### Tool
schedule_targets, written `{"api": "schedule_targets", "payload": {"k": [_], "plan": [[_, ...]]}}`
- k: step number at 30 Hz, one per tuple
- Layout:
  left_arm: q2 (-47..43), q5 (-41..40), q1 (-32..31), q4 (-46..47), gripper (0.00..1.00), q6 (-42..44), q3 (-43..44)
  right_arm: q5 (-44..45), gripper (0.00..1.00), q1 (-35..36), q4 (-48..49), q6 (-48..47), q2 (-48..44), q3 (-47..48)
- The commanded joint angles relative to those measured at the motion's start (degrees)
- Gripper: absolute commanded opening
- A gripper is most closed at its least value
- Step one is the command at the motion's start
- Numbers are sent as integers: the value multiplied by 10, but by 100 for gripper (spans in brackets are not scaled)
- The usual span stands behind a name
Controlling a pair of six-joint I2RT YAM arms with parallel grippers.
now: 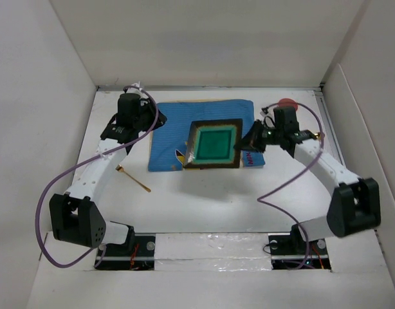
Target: Set the dinner table for one person
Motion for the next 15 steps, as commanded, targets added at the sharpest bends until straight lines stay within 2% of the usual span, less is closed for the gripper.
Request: {"api": "schedule_targets", "payload": {"k": [1,5,8,15], "plan": [[-16,6,0,7,27,7,7,-77,0,6,164,37,100,113],[-18,11,0,8,28,8,3,-73,0,11,126,-1,236,246],[-22,12,0,7,28,9,-1,-106,0,0,107,-14,317,324],[-25,19,0,16,28,8,-19,-159,0,-6,58,-49,423,441]]}}
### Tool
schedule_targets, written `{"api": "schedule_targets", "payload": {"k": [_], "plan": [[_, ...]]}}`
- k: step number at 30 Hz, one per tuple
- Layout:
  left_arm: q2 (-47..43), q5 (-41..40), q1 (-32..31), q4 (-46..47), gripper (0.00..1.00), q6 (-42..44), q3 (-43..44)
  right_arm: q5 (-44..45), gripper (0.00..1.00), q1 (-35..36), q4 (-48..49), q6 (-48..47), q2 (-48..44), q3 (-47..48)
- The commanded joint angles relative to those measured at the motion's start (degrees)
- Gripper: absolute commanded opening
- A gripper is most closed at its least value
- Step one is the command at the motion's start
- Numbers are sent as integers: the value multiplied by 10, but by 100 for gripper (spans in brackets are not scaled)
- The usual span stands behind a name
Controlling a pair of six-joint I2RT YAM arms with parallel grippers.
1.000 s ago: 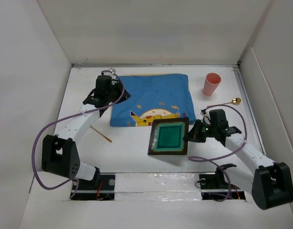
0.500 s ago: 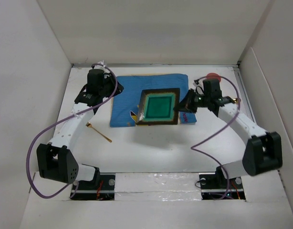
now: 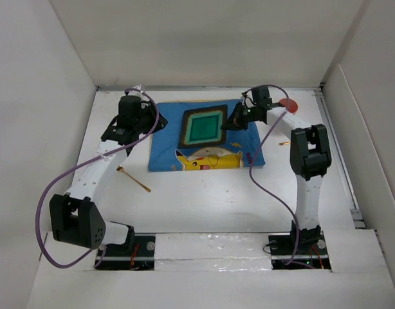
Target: Set the dinner table for one person
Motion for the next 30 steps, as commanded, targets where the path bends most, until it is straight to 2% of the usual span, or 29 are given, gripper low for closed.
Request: {"api": "schedule_targets", "payload": {"k": [1,9,14,17,20,24,30], "plan": [[-20,9,0,17,28,8,-5,-133,0,-1,22,-17,-14,81],[-13,11,0,24,28,4,-13,-183,0,4,17,-38,20,71],[-8,10,0,24,28,3,-19,-130,0,4,-23,-53,51,62],[-8,9,0,26,28,2,-27,-113,20,-1,-40,-64,61,60],[-7,9,0,28,28,1,-32,-92,27,-1,-67,-76,66,59],[-7,7,0,28,28,2,-36,-37,47,4,-95,-97,31,45],[-7,7,0,33,28,4,-41,87,63,-2,-127,-113,-44,42]]}}
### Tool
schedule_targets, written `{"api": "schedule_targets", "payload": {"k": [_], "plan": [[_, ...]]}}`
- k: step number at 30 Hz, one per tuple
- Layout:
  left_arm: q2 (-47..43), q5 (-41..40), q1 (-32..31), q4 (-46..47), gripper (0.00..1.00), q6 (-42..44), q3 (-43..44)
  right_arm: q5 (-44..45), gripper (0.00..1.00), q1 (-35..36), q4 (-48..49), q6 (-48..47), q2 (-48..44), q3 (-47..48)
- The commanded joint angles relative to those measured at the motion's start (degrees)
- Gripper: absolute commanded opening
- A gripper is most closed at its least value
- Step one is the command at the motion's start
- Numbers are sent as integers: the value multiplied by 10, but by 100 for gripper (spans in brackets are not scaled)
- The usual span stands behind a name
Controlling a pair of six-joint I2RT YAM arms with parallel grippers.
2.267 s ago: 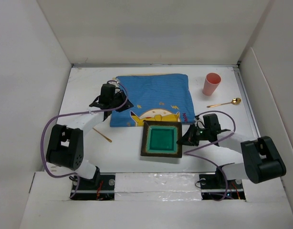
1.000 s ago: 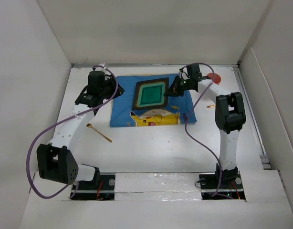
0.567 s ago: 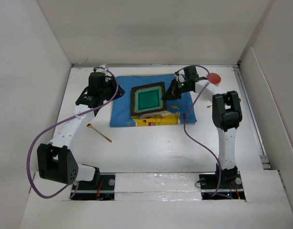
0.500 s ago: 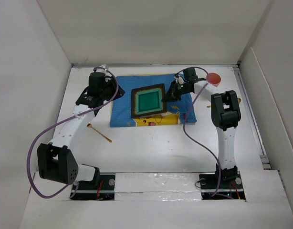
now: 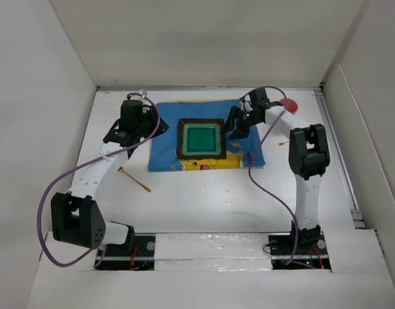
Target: Set the dinner table for one person
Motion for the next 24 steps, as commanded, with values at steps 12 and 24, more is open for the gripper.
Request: {"api": "schedule_targets", "payload": {"k": [12,24], "plan": [[-41,4,0,45,0,35,-9,332,0,-107,26,33,-257,-12],[-80,-7,-20,15,13,63,-11,550,51,-191,-61,34,-157,81]]}}
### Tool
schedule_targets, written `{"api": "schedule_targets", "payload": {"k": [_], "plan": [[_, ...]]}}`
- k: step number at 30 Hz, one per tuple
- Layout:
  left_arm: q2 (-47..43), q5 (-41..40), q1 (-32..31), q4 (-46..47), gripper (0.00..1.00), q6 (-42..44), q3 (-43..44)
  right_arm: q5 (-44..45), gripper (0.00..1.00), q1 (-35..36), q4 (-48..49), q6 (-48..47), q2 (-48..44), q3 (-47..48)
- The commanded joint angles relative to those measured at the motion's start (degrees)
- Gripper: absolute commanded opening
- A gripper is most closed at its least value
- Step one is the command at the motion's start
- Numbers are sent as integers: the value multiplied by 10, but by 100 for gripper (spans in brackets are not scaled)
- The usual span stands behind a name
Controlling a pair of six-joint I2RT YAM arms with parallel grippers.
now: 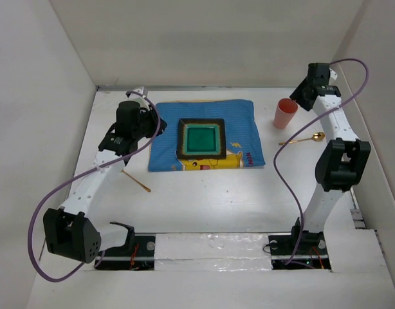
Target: Set the dinner table for one person
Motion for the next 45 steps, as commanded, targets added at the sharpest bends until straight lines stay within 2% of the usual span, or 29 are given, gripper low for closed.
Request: {"api": "schedule_targets", "payload": {"k": [1,4,7,8,9,10,11,15,19,24,25,32,37,45], "plan": [[-20,0,0,1,13,14,-9,38,50,-9,-28,3,30,26],[-21,7,0,2,13,13,-19,8,41,-21,-25,2,52,28],[-19,8,0,3,13,10,-24,12,39,-21,-36,8,67,37],[-20,9,0,4,13,8,-24,14,35,-21,-36,9,70,36],[-19,8,0,6,13,7,-24,16,29,-21,-33,12,71,33],[-19,8,0,6,13,7,-24,17,18,-21,-32,15,70,28],[-19,9,0,6,13,7,-23,19,1,-21,-32,16,69,27],[-16,11,0,7,13,3,-20,45,0,-3,6,8,11,8],[-7,12,0,4,14,2,-13,31,0,36,-2,-13,-4,58],[-4,3,0,-13,14,8,5,36,0,114,-71,-43,52,176],[-4,-3,0,-20,14,8,9,38,0,129,-90,-49,87,221],[-16,-26,19,-49,14,-19,6,22,0,163,-147,-57,187,344],[-32,-89,26,-77,15,-35,4,29,0,176,-152,-63,216,351],[-48,-113,26,-97,21,-56,-7,40,0,181,-145,-72,235,320]]}}
